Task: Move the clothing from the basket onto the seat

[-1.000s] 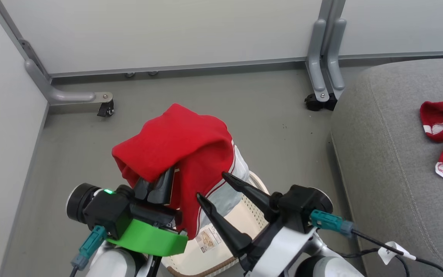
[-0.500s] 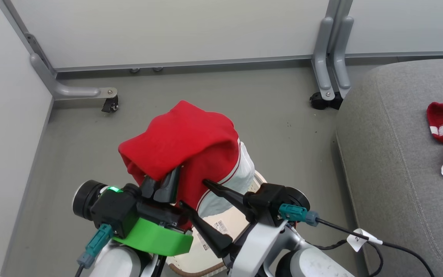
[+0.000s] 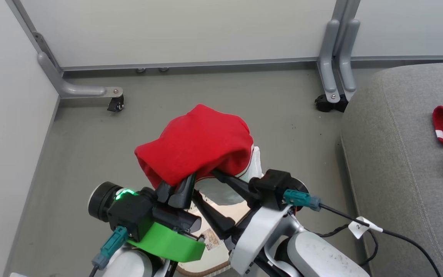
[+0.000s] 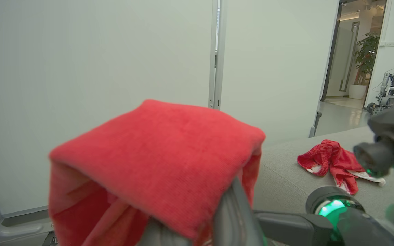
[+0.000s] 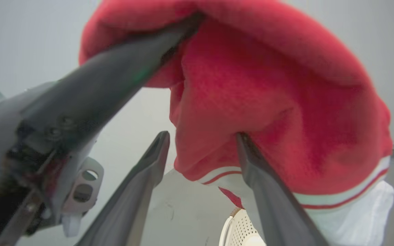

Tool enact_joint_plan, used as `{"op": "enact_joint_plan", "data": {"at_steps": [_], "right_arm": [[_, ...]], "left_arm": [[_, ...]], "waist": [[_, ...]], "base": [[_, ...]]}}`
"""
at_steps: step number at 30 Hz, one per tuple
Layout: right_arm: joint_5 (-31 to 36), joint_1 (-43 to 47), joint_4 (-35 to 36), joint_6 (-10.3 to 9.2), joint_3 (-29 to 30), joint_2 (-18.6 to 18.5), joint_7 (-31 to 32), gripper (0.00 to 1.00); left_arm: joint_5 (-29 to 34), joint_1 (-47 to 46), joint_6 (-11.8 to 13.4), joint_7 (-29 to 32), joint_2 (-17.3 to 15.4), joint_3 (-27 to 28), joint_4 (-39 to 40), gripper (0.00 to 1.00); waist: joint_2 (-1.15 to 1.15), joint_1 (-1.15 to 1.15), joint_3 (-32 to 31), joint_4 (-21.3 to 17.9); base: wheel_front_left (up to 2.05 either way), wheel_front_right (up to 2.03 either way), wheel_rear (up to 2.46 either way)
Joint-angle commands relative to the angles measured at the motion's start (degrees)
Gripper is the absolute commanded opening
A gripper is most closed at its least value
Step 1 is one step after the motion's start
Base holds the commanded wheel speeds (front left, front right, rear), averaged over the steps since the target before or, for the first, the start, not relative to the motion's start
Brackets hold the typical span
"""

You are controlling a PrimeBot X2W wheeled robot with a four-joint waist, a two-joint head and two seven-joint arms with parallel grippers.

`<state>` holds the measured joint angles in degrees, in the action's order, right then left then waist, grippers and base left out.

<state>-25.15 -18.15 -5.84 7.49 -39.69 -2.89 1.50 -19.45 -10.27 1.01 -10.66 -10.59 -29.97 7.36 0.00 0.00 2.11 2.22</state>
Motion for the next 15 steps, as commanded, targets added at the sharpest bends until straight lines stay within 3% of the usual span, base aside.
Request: {"op": "enact_joint_plan", "data": {"at_steps": [1, 15], "right_arm": [[-0.69, -0.93, -0.47, 0.01, 0.32, -0.02, -1.12, 1.00], [-3.57, -6.84, -9.08, 0.01, 0.20, 0.01, -6.65, 1.00]], "left_arm": [[0.01, -1.05, -0.24, -0.02, 0.04, -0.19, -0.02, 0.00], [-0.86, -1.08, -0.78, -0.18, 0.67, -1.89, 0.32, 0.00]], "waist": [[0.00, 0.00, 0.05, 0.20], [0.00, 0.00, 0.77, 1.54]], "base": [[0.00, 0.00, 0.00], [0.00, 0.00, 0.00]]}}
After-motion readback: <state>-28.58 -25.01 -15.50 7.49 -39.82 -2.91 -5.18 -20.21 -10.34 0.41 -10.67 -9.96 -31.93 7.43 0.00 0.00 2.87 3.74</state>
